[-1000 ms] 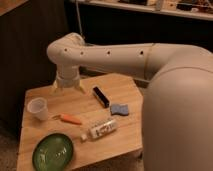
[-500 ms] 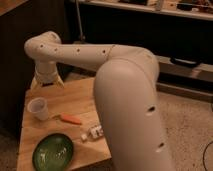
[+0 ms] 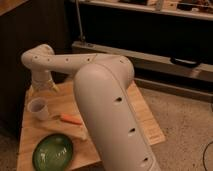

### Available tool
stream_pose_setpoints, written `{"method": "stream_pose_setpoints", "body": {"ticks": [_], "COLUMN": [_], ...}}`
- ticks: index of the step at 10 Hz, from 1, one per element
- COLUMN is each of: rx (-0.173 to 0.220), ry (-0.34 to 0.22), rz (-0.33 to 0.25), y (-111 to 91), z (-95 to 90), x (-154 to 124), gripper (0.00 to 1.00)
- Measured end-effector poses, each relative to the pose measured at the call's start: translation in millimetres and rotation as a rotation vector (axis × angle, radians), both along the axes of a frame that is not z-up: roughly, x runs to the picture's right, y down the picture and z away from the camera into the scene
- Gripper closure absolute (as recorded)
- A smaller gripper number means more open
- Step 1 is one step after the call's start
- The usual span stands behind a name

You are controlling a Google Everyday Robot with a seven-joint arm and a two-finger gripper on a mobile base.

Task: Place the ceramic cup in the ceramic bowl

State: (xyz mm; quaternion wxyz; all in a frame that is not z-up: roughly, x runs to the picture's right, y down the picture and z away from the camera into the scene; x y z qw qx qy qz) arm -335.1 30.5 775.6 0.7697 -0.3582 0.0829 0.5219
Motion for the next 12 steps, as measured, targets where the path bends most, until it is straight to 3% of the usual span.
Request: {"method": "stream_pose_setpoints", "body": {"ticks": [7,10,12], "rx": [-0.072,-0.086,-0.092], "ry": [0.009,0.018,-0.007], "rz": [-0.076,-0.11,-0.122], "y": [49.7,61.3,59.9], "z": [60.5,69.3,60.3], "x": [-7.7,-8.7,-2.9], "gripper": [0.23,0.52,0.73]}}
